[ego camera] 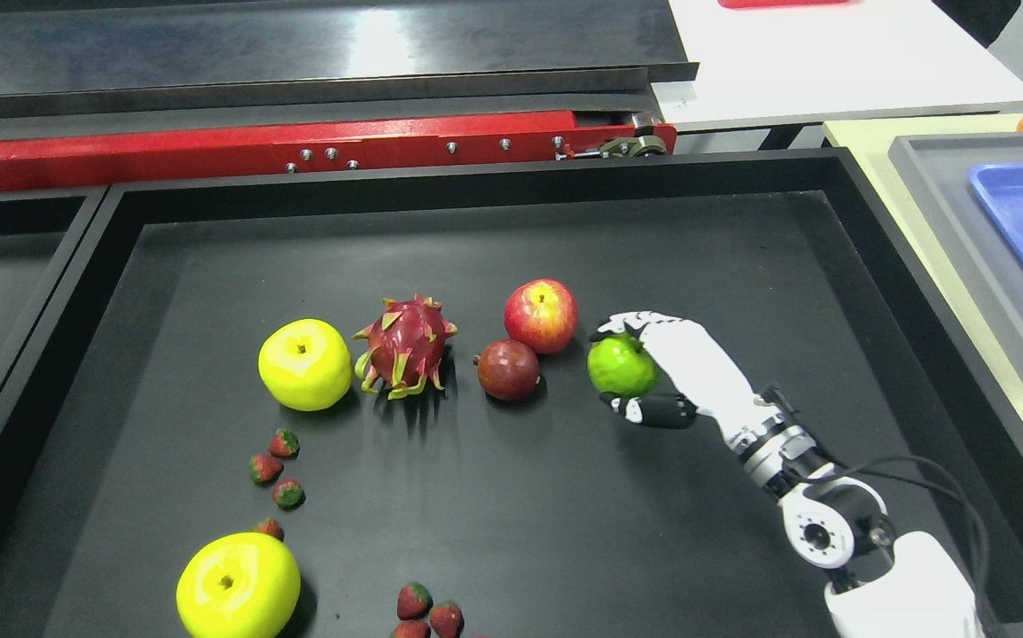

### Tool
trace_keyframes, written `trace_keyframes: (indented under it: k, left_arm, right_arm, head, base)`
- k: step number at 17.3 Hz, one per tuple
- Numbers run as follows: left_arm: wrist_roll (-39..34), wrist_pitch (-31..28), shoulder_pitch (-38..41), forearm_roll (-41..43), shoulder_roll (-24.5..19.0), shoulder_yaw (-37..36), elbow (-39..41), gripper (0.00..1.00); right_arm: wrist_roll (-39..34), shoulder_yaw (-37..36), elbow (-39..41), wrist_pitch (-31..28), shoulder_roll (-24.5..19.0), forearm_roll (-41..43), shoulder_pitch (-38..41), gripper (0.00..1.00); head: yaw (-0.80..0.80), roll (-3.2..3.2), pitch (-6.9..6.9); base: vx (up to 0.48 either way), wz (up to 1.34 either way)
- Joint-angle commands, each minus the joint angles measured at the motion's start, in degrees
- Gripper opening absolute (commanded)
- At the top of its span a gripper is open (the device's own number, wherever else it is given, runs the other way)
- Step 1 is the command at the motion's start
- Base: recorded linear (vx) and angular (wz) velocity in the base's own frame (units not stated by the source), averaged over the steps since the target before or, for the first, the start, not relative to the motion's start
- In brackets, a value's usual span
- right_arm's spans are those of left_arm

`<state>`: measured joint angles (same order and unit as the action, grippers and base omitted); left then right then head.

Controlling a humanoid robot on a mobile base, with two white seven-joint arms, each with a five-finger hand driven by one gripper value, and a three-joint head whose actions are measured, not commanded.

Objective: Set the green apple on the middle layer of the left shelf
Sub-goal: 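Lower the green apple onto the tray beside the red apples, release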

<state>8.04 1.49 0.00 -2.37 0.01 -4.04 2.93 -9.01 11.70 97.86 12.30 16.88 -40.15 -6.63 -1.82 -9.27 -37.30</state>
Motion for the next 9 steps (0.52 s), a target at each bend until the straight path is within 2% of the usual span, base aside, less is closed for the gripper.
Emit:
trace_keyframes:
  k: [1, 2, 3, 7, 9]
  left_arm:
    - [-0.04, 0.00, -0.70, 0.00, -1.01, 0.00, -0.03, 1.00]
    - [-0.04, 0.00, -0.70, 0.00, -1.01, 0.00, 0.06, 1.00]
    - [-0.04, 0.00, -0.70, 0.00, -1.01, 0.00, -0.03, 1.00]
    - [-0.04, 0.00, -0.70, 0.00, -1.01, 0.00, -0.03, 1.00]
    - [-0.04, 0.00, -0.70, 0.00, -1.01, 0.00, -0.03, 1.00]
  right_arm:
    - [-2.84, 12.73, -0.13, 0.45, -1.93, 0.33, -3.83, 0.20]
    - [-4.86, 12.39, -0.13, -0.42, -2.99, 1.21, -3.83, 0.56]
    - [-5.84, 11.86, -0.13, -1.65, -3.69, 2.78, -3.83, 1.00]
    - [-5.85, 5.72, -0.56, -2.98, -4.92, 12.71, -2.08, 1.00]
    - [-5.58, -3.12, -1.79, -2.98, -9.91, 21.82, 2.91, 1.00]
  head:
    - [0.00, 0.00, 0.00]
    - [0.00, 0.00, 0.00]
    - [0.00, 0.00, 0.00]
    - [0.00, 0.00, 0.00]
    - [0.00, 0.00, 0.00]
  base:
    - [0.100, -0.09]
    - [0.068, -0.07]
    - [0.068, -0.07]
    - [0.047, -0.03]
    - [0.000, 0.00]
